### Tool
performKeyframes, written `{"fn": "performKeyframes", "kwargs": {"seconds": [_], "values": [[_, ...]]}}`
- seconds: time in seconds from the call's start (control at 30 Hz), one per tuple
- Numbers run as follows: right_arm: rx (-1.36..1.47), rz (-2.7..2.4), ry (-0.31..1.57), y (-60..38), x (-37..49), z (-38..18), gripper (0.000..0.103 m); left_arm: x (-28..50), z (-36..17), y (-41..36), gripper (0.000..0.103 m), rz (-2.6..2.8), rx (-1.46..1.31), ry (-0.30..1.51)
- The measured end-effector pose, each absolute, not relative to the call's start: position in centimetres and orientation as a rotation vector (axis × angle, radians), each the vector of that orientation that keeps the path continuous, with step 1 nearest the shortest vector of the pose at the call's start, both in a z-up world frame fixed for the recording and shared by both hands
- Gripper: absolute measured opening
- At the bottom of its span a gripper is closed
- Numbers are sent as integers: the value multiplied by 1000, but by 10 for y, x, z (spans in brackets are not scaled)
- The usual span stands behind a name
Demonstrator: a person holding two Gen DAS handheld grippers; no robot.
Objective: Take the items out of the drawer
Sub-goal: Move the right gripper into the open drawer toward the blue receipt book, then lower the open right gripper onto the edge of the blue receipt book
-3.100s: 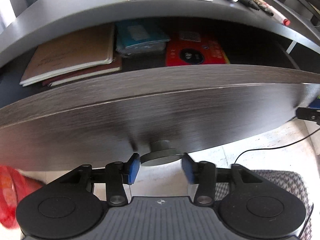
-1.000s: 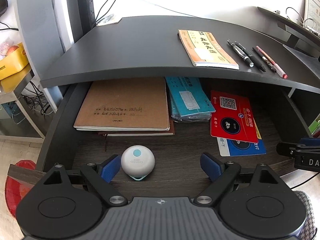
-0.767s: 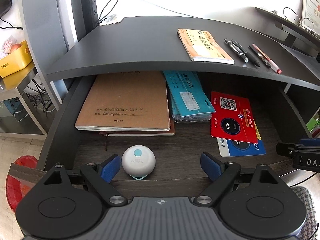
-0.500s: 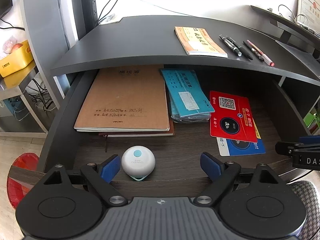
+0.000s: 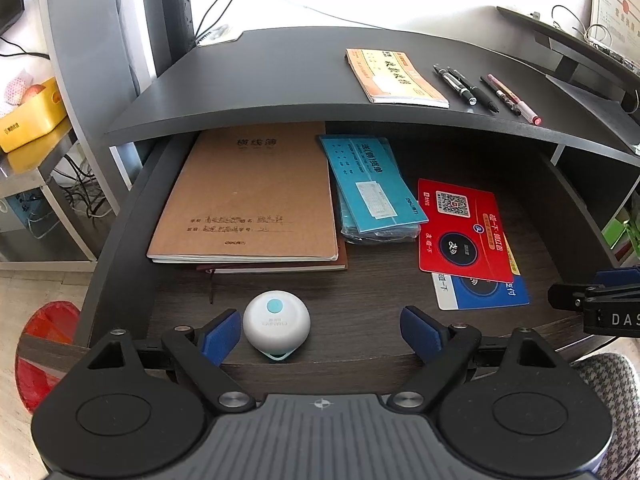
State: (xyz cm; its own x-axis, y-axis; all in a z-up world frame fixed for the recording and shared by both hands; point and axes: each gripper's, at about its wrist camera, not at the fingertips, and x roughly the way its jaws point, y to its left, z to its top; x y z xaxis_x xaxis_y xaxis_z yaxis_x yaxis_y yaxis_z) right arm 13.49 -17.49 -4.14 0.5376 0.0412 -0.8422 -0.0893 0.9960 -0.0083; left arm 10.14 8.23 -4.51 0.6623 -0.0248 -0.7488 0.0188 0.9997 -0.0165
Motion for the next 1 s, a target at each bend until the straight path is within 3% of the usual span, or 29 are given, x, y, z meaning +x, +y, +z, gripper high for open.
{"fn": "performKeyframes", "kwargs": {"seconds": [0.7, 0.8, 1.0], "values": [[-54, 174, 1081, -127, 200, -20, 74, 136, -47, 114, 89, -12, -92, 863], [-35, 194, 1052, -115, 224, -18, 81, 141, -51, 120, 89, -6, -101, 874], [-46, 199, 1039, -90, 275, -44, 84, 148, -58, 131, 89, -2, -121, 899]]}}
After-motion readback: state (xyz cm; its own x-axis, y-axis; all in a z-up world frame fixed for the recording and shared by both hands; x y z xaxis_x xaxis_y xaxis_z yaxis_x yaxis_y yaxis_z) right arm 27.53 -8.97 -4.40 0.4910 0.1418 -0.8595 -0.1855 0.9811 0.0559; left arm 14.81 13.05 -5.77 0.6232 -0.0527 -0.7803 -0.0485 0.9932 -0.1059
